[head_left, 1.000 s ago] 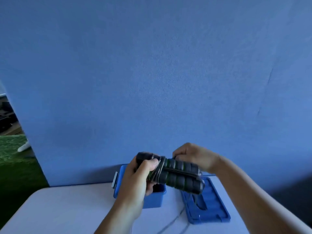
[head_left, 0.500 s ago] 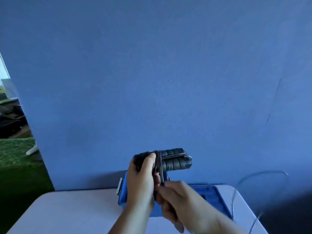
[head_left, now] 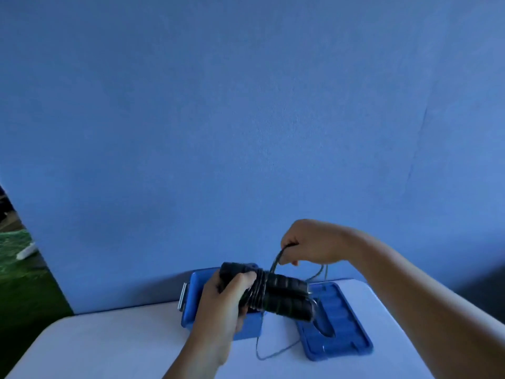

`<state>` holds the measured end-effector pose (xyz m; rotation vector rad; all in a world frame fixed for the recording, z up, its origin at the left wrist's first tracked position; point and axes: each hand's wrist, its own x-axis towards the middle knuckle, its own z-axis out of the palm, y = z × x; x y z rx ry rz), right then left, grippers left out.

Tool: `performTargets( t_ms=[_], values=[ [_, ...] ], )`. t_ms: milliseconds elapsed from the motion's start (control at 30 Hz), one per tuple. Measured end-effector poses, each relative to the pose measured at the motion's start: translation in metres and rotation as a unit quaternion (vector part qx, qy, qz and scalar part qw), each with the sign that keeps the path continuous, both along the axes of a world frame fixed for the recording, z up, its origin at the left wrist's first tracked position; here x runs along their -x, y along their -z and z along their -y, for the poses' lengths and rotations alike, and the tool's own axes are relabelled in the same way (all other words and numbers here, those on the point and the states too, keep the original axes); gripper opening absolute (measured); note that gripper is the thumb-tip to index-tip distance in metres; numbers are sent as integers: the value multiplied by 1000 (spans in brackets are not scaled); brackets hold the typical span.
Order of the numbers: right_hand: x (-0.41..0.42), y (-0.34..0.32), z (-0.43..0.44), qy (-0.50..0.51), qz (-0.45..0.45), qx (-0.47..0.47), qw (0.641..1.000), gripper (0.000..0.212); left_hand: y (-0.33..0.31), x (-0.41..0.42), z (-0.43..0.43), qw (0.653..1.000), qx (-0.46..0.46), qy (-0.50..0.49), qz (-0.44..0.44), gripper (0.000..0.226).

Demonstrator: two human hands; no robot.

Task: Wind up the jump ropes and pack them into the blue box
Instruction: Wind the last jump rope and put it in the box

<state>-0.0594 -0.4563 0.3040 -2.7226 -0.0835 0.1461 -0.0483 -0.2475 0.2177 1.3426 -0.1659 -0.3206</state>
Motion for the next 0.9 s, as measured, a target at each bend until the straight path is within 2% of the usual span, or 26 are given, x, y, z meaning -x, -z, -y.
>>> performTargets(
  t_ms=[67, 167, 267, 400, 467, 600, 700, 767, 800, 900],
  values=[
    [5, -9, -12, 16, 9, -17, 1000, 29, 7, -6, 1, 999, -11, -25, 16, 7],
    [21, 9, -42, 26, -6, -41, 999, 30, 12, -13, 5, 997, 21, -67, -29, 8],
    [38, 52, -70, 54, 8, -188, 981, 28, 14, -24, 12, 992, 50, -108, -49, 9],
    [54, 91, -85, 73, 13, -374, 925, 28, 15, -28, 19, 988, 73, -125, -55, 24],
    [51, 105, -79, 79, -11, -420, 904, 31, 11, -25, 19, 987, 96, -105, -77, 23],
    [33, 115, -37, 80, -35, -342, 936, 31, 2, -16, 14, 986, 138, -8, -95, 24],
    [12, 92, -5, 49, -28, -236, 970, 18, -1, -8, 9, 990, 104, 46, -77, 27],
    [-5, 67, 7, 33, -32, -138, 989, 15, -1, -2, 9, 993, 85, 48, -73, 21],
    [-10, 55, 12, 28, -38, -100, 994, 20, 3, -1, 10, 994, 77, 36, -66, 18],
    [-14, 24, 14, 27, -70, -65, 995, 31, 13, -5, 16, 996, 66, -16, -56, 9]
  ],
)
